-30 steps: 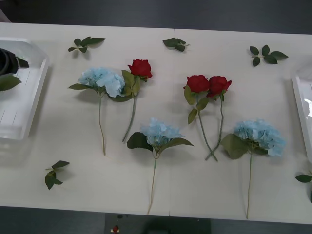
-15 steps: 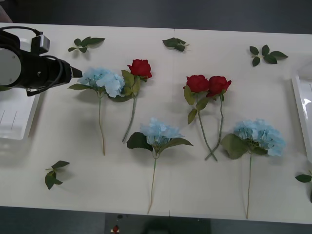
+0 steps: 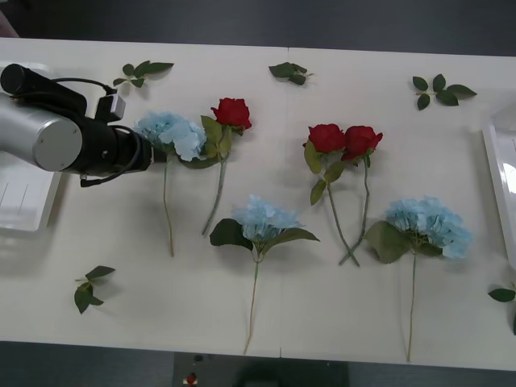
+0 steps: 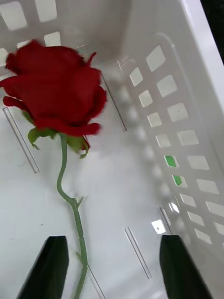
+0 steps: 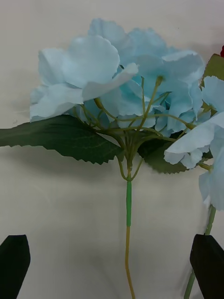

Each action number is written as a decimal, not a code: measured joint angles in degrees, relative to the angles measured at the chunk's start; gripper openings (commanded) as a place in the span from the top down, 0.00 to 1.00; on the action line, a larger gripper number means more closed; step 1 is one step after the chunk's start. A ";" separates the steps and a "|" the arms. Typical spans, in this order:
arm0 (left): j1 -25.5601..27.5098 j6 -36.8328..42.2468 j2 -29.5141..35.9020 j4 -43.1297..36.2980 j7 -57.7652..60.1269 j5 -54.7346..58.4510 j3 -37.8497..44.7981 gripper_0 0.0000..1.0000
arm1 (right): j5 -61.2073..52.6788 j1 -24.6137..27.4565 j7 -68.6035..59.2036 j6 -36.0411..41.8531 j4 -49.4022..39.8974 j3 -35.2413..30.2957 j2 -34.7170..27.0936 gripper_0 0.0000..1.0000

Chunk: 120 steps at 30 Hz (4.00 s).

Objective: Put the red flowers into the right box and the blue flowers into the left box

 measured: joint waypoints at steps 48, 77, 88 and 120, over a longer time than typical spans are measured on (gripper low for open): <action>-9.77 -7.27 -7.30 18.06 2.92 -6.56 -11.73 1.00 | -11.32 24.68 -19.96 36.30 -67.41 1.47 14.71 0.05; -9.77 5.31 13.30 -6.02 3.58 -9.24 7.44 1.00 | -5.39 40.87 -23.69 25.68 -74.70 11.33 18.93 0.05; -9.77 6.55 19.37 7.34 2.86 -9.25 13.56 1.00 | -3.84 40.85 -23.58 16.76 -67.31 14.78 18.93 0.05; -2.81 -9.15 20.38 32.60 -12.60 3.06 13.57 0.99 | 6.08 40.48 -23.52 11.01 -61.63 20.79 19.01 1.00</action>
